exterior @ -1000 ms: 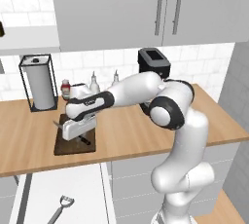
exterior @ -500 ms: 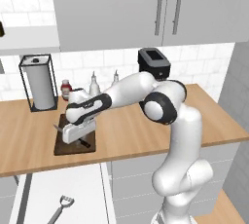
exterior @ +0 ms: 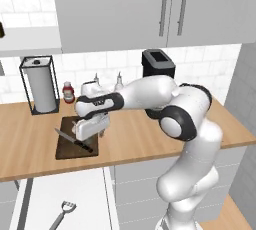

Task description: Place the appropriate cutting tool for cutting the garlic skin on the cutting board.

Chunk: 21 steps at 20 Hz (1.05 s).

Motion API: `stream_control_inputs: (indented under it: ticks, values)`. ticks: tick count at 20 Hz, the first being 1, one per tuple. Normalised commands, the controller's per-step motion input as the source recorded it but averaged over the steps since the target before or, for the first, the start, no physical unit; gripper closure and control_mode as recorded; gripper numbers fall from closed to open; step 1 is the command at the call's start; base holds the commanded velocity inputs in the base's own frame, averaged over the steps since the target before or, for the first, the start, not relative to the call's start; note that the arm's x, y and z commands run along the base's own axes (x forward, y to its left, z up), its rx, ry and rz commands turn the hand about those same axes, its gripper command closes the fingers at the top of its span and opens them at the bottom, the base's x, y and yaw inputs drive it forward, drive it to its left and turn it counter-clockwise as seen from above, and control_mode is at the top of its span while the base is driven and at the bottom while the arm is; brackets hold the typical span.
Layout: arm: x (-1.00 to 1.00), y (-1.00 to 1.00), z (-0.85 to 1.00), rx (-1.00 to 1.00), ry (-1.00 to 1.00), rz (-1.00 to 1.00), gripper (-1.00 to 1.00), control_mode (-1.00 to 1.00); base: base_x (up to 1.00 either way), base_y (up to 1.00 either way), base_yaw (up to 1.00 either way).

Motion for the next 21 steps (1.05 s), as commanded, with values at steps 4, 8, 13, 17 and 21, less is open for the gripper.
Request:
stream_control_inputs:
  ticks: [4, 8, 13, 17, 21]
  values:
    - [-0.61, -0.86, 0.58, 0.08, -0.14, 0.00, -1.00, -1.00, 0.00, 0.00, 0.00]
    - [-0.50, -0.80, 0.52, 0.08, -0.15, 0.00, -1.00, -1.00, 0.00, 0.00, 0.00]
    - [-0.08, -0.55, 0.63, 0.07, -0.13, 0.00, -1.00, -1.00, 0.00, 0.00, 0.00]
    - [-0.09, -0.15, 0.86, 0.03, -0.11, 0.00, -1.00, -1.00, 0.00, 0.00, 0.00]
    - [-0.07, 0.00, 0.73, 0.00, -0.05, 0.00, -1.00, -1.00, 0.00, 0.00, 0.00]
